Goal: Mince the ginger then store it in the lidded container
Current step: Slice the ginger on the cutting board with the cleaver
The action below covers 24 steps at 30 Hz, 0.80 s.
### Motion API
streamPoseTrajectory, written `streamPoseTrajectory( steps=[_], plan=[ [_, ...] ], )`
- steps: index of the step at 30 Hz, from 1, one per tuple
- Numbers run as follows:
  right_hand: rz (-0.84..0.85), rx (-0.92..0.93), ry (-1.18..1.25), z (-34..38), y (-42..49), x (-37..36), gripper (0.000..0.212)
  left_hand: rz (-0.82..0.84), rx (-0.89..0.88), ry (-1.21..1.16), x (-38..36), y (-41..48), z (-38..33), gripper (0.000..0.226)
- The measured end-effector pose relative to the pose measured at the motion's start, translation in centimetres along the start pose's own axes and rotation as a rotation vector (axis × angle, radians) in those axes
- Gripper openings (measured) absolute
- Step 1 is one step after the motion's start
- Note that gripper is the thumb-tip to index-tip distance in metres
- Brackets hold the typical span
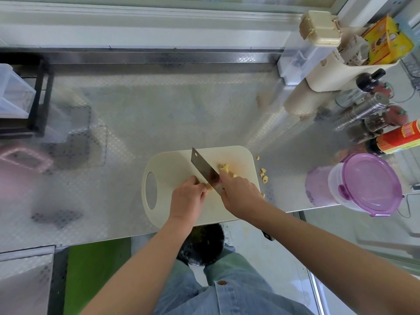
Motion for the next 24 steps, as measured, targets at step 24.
streamPoseTrajectory(
  steps=[24],
  plan=[
    [0.048, -0.038, 0.026, 0.2, 0.1, -2.4, 0.029, -0.008, -0.141, 0.15, 0.3, 0.1, -0.9, 0.035]
  ],
)
Point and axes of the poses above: each hand's wrist, its own y-axis towards the middle knuckle, its own x-axis out of the back of the hand, z = x × y, the point moved 6 cm from there along y, towards the middle knuckle, and after that the axes turned 11 degrees about x, right-handed, at the moved point
